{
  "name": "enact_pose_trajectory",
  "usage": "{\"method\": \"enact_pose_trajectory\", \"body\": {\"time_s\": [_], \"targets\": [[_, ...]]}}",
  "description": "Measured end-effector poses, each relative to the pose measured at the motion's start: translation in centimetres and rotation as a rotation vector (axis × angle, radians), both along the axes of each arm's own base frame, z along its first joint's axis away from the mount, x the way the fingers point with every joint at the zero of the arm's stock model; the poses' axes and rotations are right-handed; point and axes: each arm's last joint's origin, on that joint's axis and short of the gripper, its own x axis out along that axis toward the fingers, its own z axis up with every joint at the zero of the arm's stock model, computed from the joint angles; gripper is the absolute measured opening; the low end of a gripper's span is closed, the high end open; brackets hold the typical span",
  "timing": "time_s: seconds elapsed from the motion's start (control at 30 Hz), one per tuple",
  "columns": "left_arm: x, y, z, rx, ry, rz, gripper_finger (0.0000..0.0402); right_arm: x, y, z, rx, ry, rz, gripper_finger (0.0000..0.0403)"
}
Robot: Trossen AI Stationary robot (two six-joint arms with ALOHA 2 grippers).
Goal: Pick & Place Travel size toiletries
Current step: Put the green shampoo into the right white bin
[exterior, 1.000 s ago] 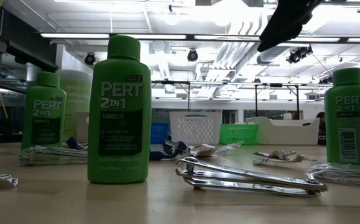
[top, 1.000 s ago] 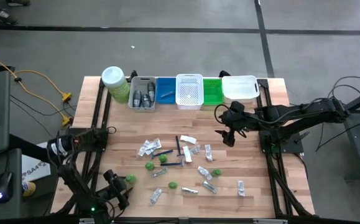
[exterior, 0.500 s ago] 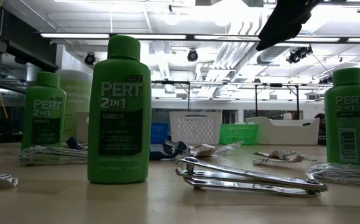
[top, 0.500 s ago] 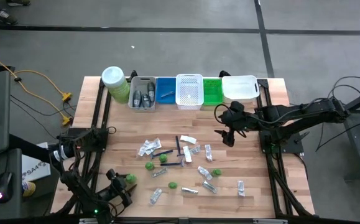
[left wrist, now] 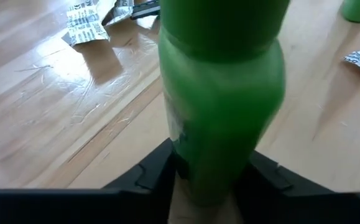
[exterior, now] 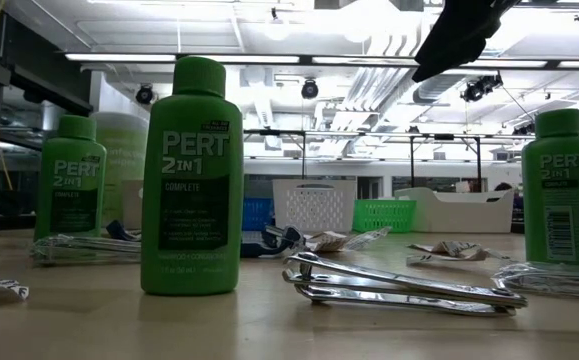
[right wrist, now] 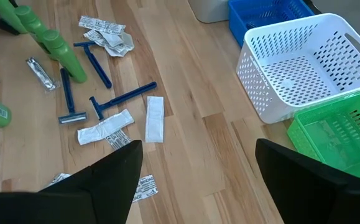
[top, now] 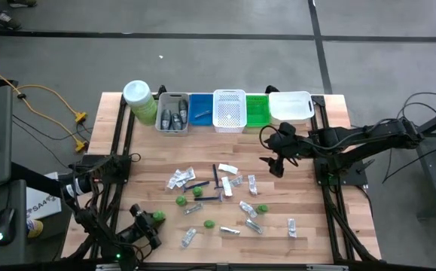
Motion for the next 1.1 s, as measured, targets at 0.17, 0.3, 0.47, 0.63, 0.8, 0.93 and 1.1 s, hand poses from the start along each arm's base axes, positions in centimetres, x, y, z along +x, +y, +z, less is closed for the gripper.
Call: {"method": "enact_pose_trajectory", "body": {"time_s": [0.17,0.3,0.47,0.63,0.8,0.93,1.1], "targets": [[0.0,0.1,0.0,0.014,-0.011,-0.006,0.0089,0.0,0.0,0.0,0.001,0.0,0.0,0.0306],[0.6,0.8,0.7,0.062,-0.047,0.013,0.0089,0.1,0.0,0.0,-0.002,-0.003,0.007,0.0306],[2.0,2.9,3.6,0.147,-0.036,0.051,0.0088,0.9,0.3,0.1,-0.007,-0.041,0.077,0.0306],[3.0,5.7,8.1,0.21,0.011,0.074,0.0088,2.6,0.6,-0.3,-0.027,-0.071,0.157,0.0306],[3.8,8.9,12.3,0.269,0.041,0.064,0.0088,4.3,0.9,-1.3,-0.079,-0.075,0.199,0.0306],[4.9,11.3,15.0,0.322,0.056,0.022,0.0087,5.8,1.0,-1.8,-0.118,-0.108,0.231,0.0306],[6.8,13.2,17.1,0.354,0.083,-0.053,0.0086,7.5,1.4,-1.4,-0.156,-0.241,0.306,0.0306]]}}
